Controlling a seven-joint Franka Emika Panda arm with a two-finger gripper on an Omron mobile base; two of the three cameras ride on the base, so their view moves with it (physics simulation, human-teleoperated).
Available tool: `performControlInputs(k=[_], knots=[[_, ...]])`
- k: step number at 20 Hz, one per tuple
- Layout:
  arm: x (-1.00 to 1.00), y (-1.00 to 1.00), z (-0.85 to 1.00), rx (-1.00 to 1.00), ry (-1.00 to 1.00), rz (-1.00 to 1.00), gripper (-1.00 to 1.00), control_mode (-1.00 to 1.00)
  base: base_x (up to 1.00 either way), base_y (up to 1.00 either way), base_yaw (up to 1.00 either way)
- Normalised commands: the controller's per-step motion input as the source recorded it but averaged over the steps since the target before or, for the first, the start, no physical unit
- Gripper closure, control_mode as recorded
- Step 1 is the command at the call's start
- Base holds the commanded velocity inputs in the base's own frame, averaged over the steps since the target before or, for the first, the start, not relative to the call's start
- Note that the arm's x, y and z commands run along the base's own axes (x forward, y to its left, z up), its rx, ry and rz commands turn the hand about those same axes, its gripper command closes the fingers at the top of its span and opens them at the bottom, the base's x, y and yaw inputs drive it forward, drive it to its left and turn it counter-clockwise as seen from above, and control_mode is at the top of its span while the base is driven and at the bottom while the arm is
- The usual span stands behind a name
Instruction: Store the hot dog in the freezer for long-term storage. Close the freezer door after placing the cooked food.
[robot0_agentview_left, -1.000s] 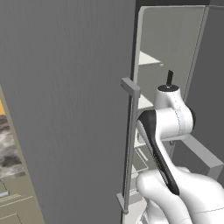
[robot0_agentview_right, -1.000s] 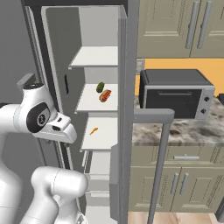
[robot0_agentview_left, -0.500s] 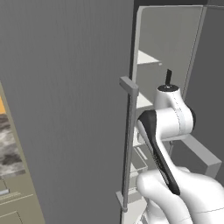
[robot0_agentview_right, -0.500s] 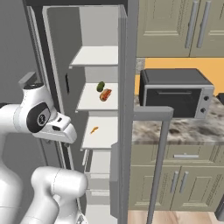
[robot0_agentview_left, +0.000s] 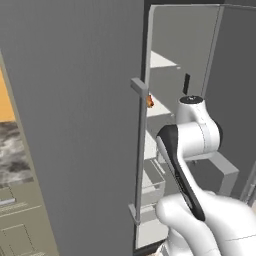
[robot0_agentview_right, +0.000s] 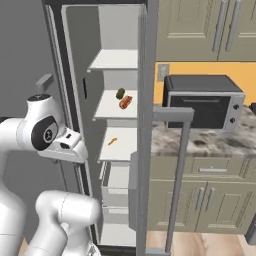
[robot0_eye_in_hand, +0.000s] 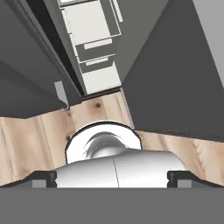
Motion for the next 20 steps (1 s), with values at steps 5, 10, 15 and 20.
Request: performControlInputs(k=[5,10,15,20], knots=[[0.0,0.0,0.0,0.0,0.0,0.0,-1.0,1.0,-0.53,0.25,0.0],[0.0,0.0,0.0,0.0,0.0,0.0,-1.0,1.0,-0.4,-0.02,0.1],[0.0,0.0,0.0,0.0,0.0,0.0,-1.0,1.0,-0.55,-0.18,0.17],[0.0,0.0,0.0,0.0,0.0,0.0,-1.0,1.0,-0.51,-0.22,0.16]])
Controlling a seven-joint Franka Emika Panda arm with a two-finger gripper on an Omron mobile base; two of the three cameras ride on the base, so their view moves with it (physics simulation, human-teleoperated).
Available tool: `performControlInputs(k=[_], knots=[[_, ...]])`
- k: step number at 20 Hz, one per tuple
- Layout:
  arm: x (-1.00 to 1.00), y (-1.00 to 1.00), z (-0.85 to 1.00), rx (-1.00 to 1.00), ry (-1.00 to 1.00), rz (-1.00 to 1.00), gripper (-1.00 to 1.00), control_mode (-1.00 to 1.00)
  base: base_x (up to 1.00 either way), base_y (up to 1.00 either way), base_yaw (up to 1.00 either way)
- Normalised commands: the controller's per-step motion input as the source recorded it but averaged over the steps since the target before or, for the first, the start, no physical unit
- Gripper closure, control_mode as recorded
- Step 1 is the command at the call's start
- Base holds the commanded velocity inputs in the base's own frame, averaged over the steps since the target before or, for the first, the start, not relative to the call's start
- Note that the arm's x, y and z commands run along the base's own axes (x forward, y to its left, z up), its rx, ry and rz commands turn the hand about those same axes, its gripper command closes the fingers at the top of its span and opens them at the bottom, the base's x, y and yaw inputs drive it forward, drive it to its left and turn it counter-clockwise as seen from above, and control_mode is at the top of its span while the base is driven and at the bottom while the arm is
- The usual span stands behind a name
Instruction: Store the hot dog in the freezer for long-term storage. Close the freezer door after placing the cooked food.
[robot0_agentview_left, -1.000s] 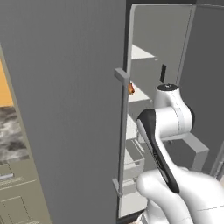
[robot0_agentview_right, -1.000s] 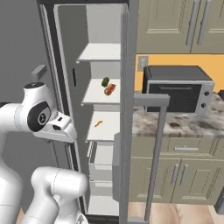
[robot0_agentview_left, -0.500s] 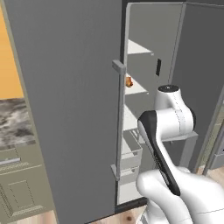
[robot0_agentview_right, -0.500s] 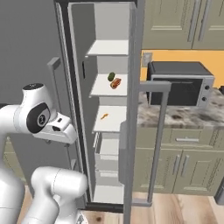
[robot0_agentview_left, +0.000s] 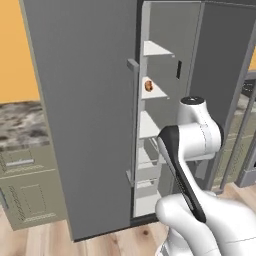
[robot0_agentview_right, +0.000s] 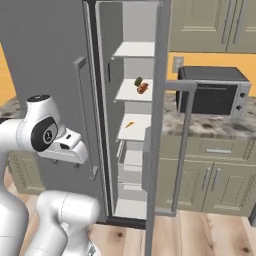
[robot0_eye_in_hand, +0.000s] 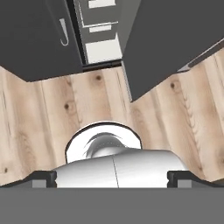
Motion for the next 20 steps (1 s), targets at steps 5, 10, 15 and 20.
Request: performControlInputs(k=[5,10,15,20], knots=[[0.0,0.0,0.0,0.0,0.0,0.0,-1.0,1.0,-0.29,-0.4,0.12],[0.0,0.0,0.0,0.0,0.0,0.0,-1.0,1.0,-0.24,-0.61,0.09],[0.0,0.0,0.0,0.0,0.0,0.0,-1.0,1.0,-0.35,-0.28,0.03],[0.0,0.0,0.0,0.0,0.0,0.0,-1.0,1.0,-0.08,-0.01,0.0]])
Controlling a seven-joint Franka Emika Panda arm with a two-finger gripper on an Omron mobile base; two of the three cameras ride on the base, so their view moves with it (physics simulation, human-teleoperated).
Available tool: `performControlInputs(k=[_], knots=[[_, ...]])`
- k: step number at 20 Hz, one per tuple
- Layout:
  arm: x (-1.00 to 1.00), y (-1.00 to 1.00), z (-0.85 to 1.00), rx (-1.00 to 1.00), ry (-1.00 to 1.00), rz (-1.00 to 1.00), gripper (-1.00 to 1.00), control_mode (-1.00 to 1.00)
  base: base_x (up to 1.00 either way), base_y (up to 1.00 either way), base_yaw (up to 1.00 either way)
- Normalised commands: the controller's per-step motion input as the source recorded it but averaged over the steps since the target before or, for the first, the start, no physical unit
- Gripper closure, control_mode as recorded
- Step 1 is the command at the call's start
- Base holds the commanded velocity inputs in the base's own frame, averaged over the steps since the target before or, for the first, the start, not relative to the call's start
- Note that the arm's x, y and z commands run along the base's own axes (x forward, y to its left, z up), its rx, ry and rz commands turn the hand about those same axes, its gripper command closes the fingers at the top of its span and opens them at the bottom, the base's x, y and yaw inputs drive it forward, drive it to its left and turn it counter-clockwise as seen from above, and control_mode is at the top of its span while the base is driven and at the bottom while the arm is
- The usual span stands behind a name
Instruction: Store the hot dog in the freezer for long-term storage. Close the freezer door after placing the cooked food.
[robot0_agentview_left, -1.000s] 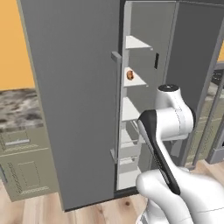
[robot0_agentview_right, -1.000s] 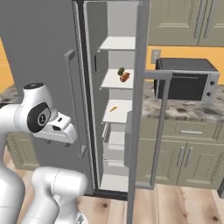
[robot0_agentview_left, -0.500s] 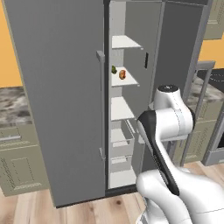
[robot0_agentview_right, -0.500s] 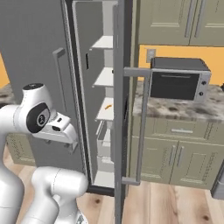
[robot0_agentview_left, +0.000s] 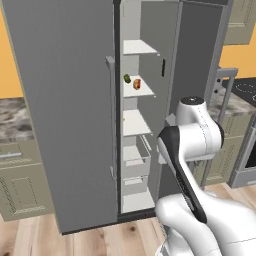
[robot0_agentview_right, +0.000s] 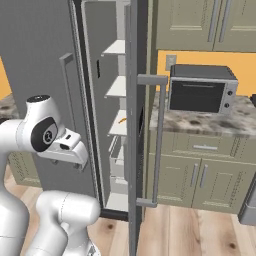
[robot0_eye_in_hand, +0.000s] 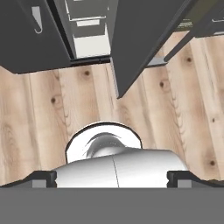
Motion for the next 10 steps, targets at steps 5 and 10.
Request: performControlInputs(k=[5,10], knots=[[0.0,0.0,0.0,0.0,0.0,0.0,-1.0,1.0,0.0,0.0,0.0],[0.0,0.0,0.0,0.0,0.0,0.0,-1.0,1.0,0.0,0.0,0.0]])
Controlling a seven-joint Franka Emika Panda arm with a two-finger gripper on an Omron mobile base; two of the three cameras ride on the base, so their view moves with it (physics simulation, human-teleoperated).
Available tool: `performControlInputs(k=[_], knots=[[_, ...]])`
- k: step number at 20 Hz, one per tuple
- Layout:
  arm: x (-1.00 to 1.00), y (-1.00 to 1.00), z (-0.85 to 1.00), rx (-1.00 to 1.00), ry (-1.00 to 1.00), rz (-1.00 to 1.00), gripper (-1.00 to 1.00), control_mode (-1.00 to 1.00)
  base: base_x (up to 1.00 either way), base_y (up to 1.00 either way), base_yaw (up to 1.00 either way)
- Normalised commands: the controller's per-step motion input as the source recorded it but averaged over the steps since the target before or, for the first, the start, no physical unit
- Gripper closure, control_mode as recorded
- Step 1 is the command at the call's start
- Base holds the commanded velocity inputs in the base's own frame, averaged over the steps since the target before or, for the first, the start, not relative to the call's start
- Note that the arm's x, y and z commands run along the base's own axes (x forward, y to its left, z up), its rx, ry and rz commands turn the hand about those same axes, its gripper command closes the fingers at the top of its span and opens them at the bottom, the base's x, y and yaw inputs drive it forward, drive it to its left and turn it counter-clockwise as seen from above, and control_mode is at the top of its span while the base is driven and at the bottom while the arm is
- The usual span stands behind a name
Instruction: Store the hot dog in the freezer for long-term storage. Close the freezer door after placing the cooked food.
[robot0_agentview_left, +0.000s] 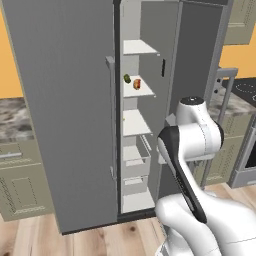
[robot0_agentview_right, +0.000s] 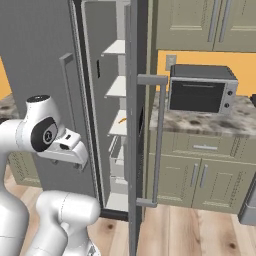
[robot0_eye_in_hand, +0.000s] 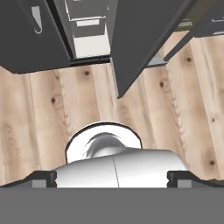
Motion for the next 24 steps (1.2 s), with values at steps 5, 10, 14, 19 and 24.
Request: performControlInputs(k=[5,10,14,19,24], knots=[[0.0,-0.38,0.0,0.04,-0.24,0.0,-1.0,-1.0,0.0,0.0,0.0],[0.0,-0.89,0.0,0.13,-0.19,0.08,-1.0,-1.0,0.0,0.0,0.0],[0.12,-0.97,0.0,0.15,-0.14,0.12,-1.0,-1.0,0.0,0.0,0.0],[0.42,-1.0,0.0,0.17,-0.04,0.17,-1.0,-1.0,0.0,0.0,0.0],[0.39,-0.98,0.0,0.19,-0.15,0.21,-1.0,-1.0,0.0,0.0,0.0]])
